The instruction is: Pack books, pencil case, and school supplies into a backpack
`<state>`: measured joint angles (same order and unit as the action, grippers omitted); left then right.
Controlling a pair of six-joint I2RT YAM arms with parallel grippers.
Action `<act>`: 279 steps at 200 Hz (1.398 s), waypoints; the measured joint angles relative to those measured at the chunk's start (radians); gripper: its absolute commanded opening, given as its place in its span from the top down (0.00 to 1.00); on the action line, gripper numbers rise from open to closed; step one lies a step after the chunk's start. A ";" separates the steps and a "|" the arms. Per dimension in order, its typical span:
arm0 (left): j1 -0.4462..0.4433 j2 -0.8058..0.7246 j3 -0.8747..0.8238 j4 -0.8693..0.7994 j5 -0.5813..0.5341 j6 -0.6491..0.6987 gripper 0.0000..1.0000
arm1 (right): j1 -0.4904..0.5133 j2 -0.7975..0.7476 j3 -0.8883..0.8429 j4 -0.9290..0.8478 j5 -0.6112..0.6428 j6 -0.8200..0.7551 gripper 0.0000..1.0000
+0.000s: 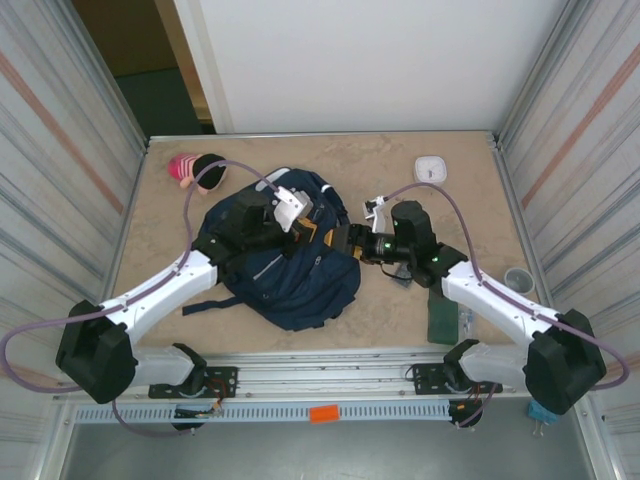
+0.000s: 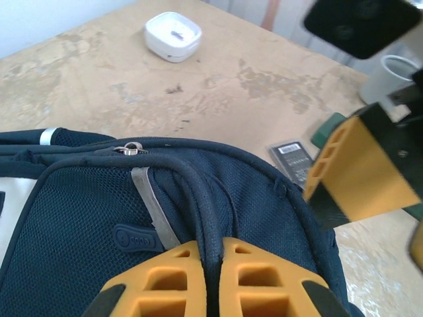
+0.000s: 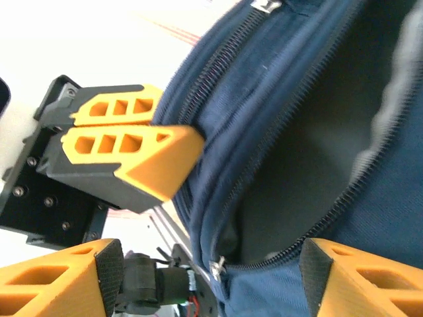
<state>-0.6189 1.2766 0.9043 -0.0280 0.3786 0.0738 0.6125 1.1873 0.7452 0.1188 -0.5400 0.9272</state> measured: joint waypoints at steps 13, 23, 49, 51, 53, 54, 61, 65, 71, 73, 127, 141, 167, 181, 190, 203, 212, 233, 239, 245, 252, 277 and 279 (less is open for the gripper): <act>0.003 0.000 0.000 -0.002 0.043 0.019 1.00 | 0.006 0.023 0.000 0.032 0.003 0.027 0.30; 0.004 0.000 0.000 -0.005 0.075 0.033 1.00 | 0.010 0.045 0.000 0.055 0.011 0.046 0.32; 0.010 -0.002 0.000 -0.017 0.115 0.053 1.00 | 0.023 0.094 0.001 0.115 0.025 0.087 0.69; 0.010 -0.003 0.000 -0.018 0.118 0.055 1.00 | 0.023 0.097 0.001 0.118 0.025 0.090 0.72; 0.011 -0.003 0.000 -0.019 0.119 0.055 1.00 | 0.024 0.100 0.002 0.120 0.027 0.093 0.73; 0.011 -0.004 0.000 -0.021 0.119 0.055 1.00 | 0.025 0.102 0.003 0.124 0.027 0.090 0.74; 0.010 -0.008 0.000 -0.030 0.118 0.056 1.00 | 0.032 0.111 0.006 0.137 0.027 0.096 0.81; 0.011 -0.011 0.000 -0.036 0.118 0.056 0.99 | 0.036 0.114 0.008 0.142 0.029 0.109 0.84; 0.011 -0.015 0.000 -0.046 0.113 0.054 0.94 | 0.043 0.118 0.011 0.150 0.032 0.114 0.88; 0.011 -0.016 0.000 -0.048 0.111 0.053 0.92 | 0.045 0.119 0.012 0.151 0.033 0.111 0.90; -0.004 -0.203 0.008 -0.133 0.035 -0.192 0.51 | 0.101 0.130 0.015 0.169 0.111 0.104 1.00; -0.014 -0.288 0.005 -0.170 -0.011 -0.281 0.51 | 0.112 0.130 0.018 0.169 0.129 0.091 1.00; -0.037 -0.435 -0.040 -0.252 -0.098 -0.457 0.52 | 0.132 0.134 0.031 0.163 0.163 0.074 1.00; -0.068 -0.499 -0.094 -0.280 -0.135 -0.570 0.53 | 0.142 0.135 0.038 0.154 0.178 0.060 1.00; -0.100 -0.528 -0.132 -0.298 -0.160 -0.645 0.54 | 0.148 0.135 0.045 0.143 0.184 0.052 1.00; -0.161 -0.553 -0.181 -0.324 -0.201 -0.749 0.54 | 0.156 0.135 0.050 0.141 0.192 0.037 1.00; -0.202 -0.559 -0.204 -0.337 -0.227 -0.803 0.53 | 0.163 0.137 0.055 0.138 0.199 0.029 1.00; -0.276 -0.548 -0.231 -0.357 -0.282 -0.892 0.53 | 0.177 0.144 0.064 0.139 0.204 0.006 1.00; -0.289 -0.543 -0.235 -0.364 -0.296 -0.912 0.53 | 0.180 0.146 0.065 0.140 0.205 0.003 1.00; -0.297 -0.539 -0.238 -0.365 -0.304 -0.929 0.53 | 0.180 0.148 0.066 0.140 0.206 0.001 1.00; -0.302 -0.536 -0.241 -0.365 -0.314 -0.946 0.53 | 0.182 0.149 0.067 0.138 0.207 -0.002 1.00; -0.306 -0.509 -0.245 -0.363 -0.328 -0.986 0.53 | 0.186 0.149 0.072 0.134 0.208 -0.008 1.00; -0.306 -0.506 -0.245 -0.363 -0.328 -0.988 0.53 | 0.186 0.149 0.072 0.134 0.208 -0.009 1.00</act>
<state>-0.9253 0.7708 0.6594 -0.3912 0.0509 -0.9146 0.7982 1.3365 0.8177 0.2527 -0.3321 0.9184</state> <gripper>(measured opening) 0.468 0.103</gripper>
